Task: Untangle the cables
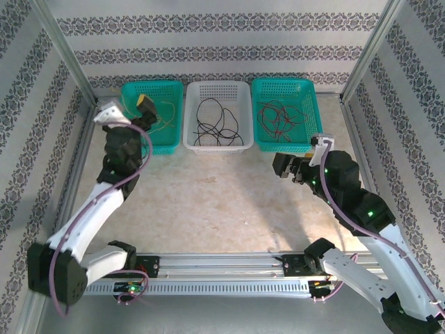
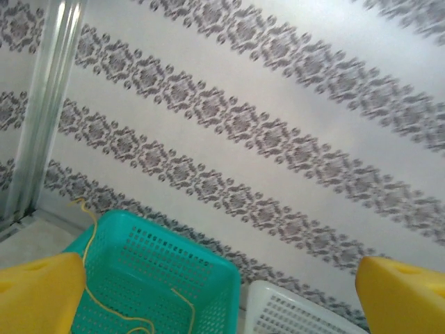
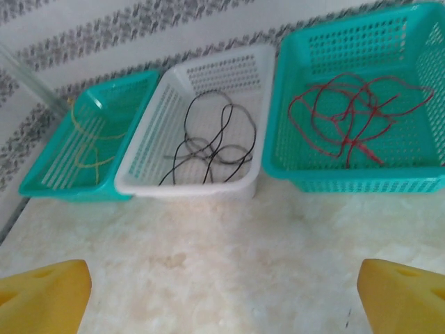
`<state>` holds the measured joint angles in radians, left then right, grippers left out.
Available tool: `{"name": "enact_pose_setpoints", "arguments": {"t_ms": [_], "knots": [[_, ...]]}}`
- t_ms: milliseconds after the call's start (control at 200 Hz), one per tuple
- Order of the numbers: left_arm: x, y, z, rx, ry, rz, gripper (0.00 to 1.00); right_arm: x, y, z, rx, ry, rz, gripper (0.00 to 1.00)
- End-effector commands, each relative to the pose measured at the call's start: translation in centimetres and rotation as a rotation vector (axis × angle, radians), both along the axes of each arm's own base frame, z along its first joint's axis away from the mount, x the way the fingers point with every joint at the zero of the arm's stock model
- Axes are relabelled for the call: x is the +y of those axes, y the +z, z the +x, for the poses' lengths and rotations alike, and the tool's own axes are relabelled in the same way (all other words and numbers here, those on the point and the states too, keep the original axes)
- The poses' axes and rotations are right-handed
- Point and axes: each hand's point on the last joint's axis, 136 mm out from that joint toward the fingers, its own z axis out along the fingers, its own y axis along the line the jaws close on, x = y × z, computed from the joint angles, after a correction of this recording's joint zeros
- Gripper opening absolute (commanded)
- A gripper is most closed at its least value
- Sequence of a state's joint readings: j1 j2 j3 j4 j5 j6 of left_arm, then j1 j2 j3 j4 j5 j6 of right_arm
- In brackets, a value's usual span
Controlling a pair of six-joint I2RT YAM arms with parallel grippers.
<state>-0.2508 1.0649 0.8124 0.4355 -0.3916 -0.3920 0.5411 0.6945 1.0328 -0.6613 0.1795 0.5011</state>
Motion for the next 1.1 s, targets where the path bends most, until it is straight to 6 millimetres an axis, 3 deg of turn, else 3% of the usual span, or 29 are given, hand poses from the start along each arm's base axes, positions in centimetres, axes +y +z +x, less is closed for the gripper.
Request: {"name": "enact_pose_setpoints", "arguments": {"t_ms": [0,70,175,280,380,405,470,530,640,695,740,799,919,1039,1074,1094], "knots": [[-3.0,-8.7,-1.2,0.256,-0.206,0.08,1.0,-3.1,-1.5,1.6,-0.076,-0.233,0.071,0.96],[-1.6,-11.6,-2.9,0.286,-0.146,0.038,1.0,-5.4,-4.4,2.0,-0.144,-0.378,0.114,0.98],[2.9,-16.4,-5.8,0.325,0.092,0.066,1.0,-7.8,-8.7,1.8,-0.225,-0.466,0.028,0.99],[4.4,-17.5,-6.8,0.308,0.168,0.232,1.0,-11.0,-12.1,0.9,-0.172,-0.589,-0.207,0.98],[4.3,-18.9,-5.6,0.422,0.169,0.408,0.99,-12.7,-12.0,0.7,-0.177,-0.643,-0.437,0.98],[4.4,-19.4,-5.2,0.447,0.178,0.437,0.99,-13.2,-13.0,0.7,-0.161,-0.657,-0.512,0.98],[5.0,-21.3,-4.2,0.5,0.201,0.477,0.99,-14.5,-13.4,1.0,-0.172,-0.719,-0.604,0.98],[5.6,-23.4,-3.6,0.546,0.217,0.48,0.99,-15.1,-14.8,1.6,-0.158,-0.73,-0.581,0.98],[5.9,-23.3,-1.2,0.503,0.228,0.485,0.99,-16.8,-17.8,2.7,-0.109,-0.79,-0.424,0.98],[6.0,-24.2,0.1,0.499,0.195,0.45,0.99,-17.5,-19.4,3.5,-0.071,-0.799,-0.396,0.98],[5.9,-24.9,1.1,0.496,0.163,0.462,0.99,-18.3,-19.3,4.2,-0.074,-0.825,-0.386,0.99],[4.7,-25.9,1.5,0.552,0.068,0.463,0.99,-18.1,-18.8,5.8,-0.118,-0.762,-0.414,0.98],[4.5,-25.5,1.0,0.485,0.05,0.457,0.99,-17.6,-18.6,8.7,-0.22,-0.684,-0.343,0.99],[4.0,-26.0,1.1,0.471,-0.012,0.441,0.99,-14.1,-19.3,12.5,-0.255,-0.475,-0.331,0.98],[3.7,-27.3,1.0,0.499,-0.057,0.43,0.99,-13.0,-20.5,13.5,-0.256,-0.403,-0.333,0.98],[3.8,-26.8,1.3,0.456,-0.047,0.438,0.99,-12.2,-21.2,13.9,-0.252,-0.352,-0.338,0.98]]}}
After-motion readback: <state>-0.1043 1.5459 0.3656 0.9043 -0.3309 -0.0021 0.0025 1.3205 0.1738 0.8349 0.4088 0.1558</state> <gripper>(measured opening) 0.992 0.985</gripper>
